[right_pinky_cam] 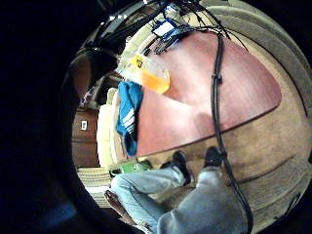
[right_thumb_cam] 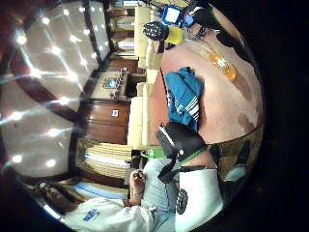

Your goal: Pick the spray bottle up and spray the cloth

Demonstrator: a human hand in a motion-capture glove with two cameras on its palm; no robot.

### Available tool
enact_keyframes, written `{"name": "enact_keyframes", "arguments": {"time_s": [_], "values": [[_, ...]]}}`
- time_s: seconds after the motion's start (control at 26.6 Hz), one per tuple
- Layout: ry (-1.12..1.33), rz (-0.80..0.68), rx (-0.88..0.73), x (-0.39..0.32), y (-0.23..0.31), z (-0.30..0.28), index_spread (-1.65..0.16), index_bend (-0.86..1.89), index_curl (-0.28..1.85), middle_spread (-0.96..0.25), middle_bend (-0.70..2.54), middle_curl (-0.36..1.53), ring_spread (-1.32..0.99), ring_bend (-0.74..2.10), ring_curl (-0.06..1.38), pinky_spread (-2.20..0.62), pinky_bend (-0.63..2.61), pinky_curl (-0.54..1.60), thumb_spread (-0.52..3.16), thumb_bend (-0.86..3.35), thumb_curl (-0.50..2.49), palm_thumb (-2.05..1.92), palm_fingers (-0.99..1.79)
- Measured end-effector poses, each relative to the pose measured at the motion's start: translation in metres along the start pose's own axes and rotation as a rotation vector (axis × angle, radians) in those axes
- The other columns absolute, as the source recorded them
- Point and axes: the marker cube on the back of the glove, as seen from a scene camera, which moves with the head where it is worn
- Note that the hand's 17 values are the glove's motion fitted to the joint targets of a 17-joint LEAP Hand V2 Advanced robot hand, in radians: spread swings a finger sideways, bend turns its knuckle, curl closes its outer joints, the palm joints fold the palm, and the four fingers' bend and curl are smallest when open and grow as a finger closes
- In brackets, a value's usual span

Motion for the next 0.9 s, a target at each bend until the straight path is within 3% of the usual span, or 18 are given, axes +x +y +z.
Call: {"name": "enact_keyframes", "arguments": {"time_s": [0.9], "values": [[-0.205, 0.040, -0.047, 0.013, -0.093, 0.046, -0.38, 0.12, 0.22, -0.16, 0.24, 0.37, -0.15, 0.43, 0.33, 0.09, 0.31, 0.33, 0.97, -0.03, 0.32, 0.68, 0.61]]}}
